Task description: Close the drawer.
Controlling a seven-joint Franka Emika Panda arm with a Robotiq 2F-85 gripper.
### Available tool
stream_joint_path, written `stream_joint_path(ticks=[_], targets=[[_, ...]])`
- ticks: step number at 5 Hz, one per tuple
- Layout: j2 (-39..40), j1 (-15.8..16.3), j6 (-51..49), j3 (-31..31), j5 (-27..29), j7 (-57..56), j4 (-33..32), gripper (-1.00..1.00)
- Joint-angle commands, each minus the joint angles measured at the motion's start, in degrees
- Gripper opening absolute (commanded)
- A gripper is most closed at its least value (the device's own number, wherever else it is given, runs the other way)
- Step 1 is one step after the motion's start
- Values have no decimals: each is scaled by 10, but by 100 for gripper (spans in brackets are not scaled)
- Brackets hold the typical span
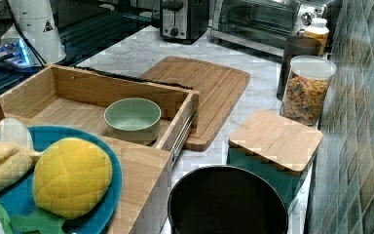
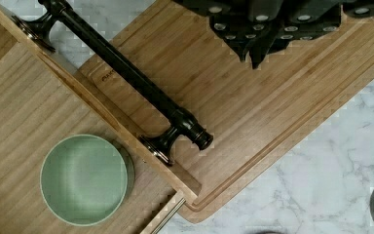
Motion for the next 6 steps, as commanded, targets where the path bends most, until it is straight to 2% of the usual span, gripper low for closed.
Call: stream_joint_path(ticks=[1,2,3,4,5,6], targets=[[0,0,0,0,0,0,0,-100],[-9,2,5,5,4,-75,-18,-100],[-53,15,83,19,-18,-161,-98,-100],[-55,14,62,40,-2,-214,-100,-100],[-68,37,94,39,-30,-238,-138,-100],[-84,45,142,39,-56,-282,-188,-100]])
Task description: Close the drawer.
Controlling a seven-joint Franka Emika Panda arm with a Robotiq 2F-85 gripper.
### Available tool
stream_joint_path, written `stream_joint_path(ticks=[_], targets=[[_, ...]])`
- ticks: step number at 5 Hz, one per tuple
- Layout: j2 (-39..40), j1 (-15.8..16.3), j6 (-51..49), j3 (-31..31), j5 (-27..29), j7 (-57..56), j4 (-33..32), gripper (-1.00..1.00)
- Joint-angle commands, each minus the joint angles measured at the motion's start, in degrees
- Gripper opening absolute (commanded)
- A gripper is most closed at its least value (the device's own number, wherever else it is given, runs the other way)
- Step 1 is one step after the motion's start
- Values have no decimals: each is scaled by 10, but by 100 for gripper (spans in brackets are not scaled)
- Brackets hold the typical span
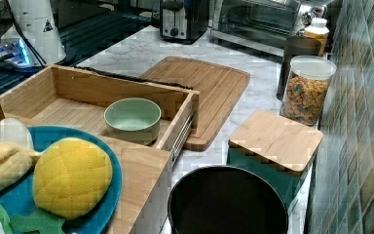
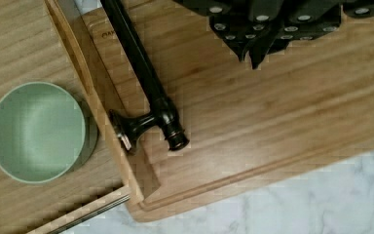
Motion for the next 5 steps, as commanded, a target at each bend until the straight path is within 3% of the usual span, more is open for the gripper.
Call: stream_joint_path(ticks=[1,2,3,4,5], targets=[[-44,44,65,38,-87,-77,-94,-100],[-32,54,120,31,-121,-59,-129,-100],[-11,44,158,36,-135,-54,-151,-100],[17,41,138,36,-118,-58,-139,-100],[15,41,200,35,-143,-38,-183,-100]])
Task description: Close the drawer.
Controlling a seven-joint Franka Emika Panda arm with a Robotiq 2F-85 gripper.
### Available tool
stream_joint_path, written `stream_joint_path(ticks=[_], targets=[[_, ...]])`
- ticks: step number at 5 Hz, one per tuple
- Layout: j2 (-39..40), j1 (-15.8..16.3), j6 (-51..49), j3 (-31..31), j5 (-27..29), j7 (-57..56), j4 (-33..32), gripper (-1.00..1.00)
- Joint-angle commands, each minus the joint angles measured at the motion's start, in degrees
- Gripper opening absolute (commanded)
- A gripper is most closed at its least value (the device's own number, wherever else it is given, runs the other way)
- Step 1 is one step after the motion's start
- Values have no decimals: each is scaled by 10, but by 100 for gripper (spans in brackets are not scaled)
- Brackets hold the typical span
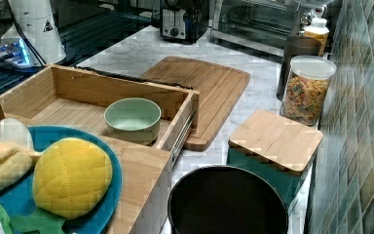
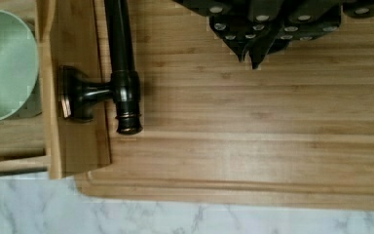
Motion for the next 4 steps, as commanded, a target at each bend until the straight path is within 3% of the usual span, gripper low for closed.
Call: stream_joint_path(ticks=[1,4], targets=[[26,0,81,-2,-43,-2,-81,-100],[37,-21,107,-18,-48,-70,-108,-100]])
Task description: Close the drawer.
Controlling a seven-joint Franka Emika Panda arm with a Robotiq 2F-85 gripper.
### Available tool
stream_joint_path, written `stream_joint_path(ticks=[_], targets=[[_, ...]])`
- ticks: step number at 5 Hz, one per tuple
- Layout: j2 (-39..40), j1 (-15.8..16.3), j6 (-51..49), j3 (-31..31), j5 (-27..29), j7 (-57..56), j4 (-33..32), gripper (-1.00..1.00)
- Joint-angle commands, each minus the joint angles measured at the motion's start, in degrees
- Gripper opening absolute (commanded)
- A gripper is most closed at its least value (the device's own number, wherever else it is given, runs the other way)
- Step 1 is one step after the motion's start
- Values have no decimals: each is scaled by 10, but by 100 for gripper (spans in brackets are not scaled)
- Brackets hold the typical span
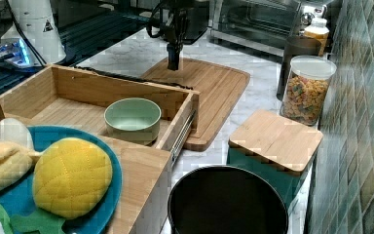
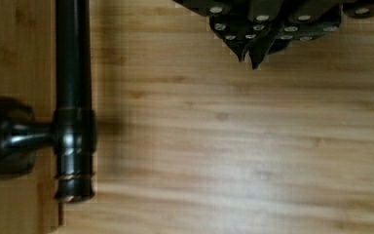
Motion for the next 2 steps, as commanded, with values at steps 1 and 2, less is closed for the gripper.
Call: stream_joint_path(ticks=[1,2], targets=[[-8,-32,28,-28,-21,-127,-23,-100],[-20,-50,12,-41,-3,-166,-21,-100]])
